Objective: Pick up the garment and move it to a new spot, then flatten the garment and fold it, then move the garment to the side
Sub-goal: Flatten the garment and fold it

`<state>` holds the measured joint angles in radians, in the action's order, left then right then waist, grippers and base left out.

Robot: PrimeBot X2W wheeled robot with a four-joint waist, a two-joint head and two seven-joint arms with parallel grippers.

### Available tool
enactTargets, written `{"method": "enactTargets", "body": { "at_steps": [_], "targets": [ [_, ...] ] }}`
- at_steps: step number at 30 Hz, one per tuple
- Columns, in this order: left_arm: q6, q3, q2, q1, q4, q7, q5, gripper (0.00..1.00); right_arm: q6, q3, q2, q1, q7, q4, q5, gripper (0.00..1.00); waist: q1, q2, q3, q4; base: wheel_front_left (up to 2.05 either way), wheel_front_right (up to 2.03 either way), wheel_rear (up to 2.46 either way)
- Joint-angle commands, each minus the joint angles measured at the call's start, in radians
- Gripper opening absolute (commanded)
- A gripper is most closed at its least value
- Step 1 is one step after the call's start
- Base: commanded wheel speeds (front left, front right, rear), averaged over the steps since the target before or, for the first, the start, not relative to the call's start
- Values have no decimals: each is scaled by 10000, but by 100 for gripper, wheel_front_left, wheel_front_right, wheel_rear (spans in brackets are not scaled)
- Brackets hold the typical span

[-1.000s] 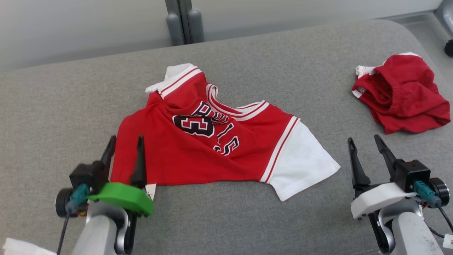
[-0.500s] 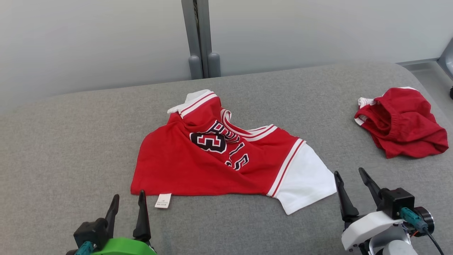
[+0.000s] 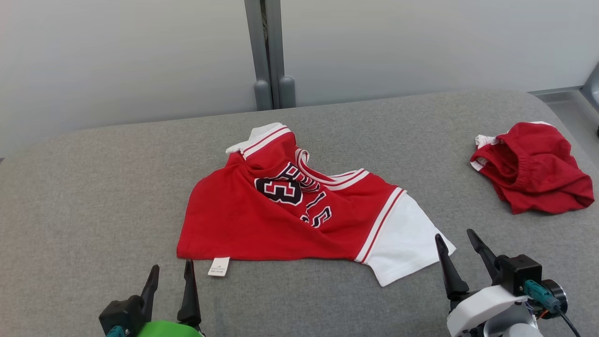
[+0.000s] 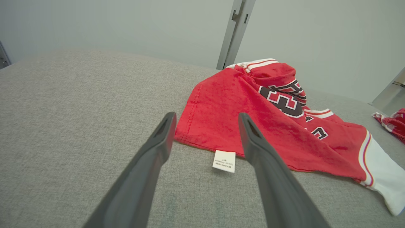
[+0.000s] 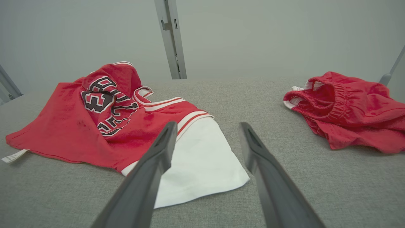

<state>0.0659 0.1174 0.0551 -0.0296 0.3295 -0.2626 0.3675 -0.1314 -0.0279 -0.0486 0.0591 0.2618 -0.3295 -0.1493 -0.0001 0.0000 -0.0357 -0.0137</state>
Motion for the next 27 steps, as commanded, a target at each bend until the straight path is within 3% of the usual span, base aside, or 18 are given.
{"method": "enactTargets", "body": {
  "at_steps": [1, 15, 27],
  "targets": [
    [58, -20, -1, -83, 25, -27, -33, 100, 16, -4, -38, -62, 45, -31, -65, 100, 1, 0, 1, 9, 0, 0, 0],
    [64, 64, 96, 438, 582, 251, 8, 100, 16, -41, -40, 63, 45, -30, -46, 100, 1, 0, 73, -60, 0, 0, 0],
    [-261, -452, 446, 2205, 2348, 3579, 1170, 100, 16, -399, -39, 326, 45, -293, 146, 100, 1, 0, 471, -488, 0, 0, 0]
  ]
}}
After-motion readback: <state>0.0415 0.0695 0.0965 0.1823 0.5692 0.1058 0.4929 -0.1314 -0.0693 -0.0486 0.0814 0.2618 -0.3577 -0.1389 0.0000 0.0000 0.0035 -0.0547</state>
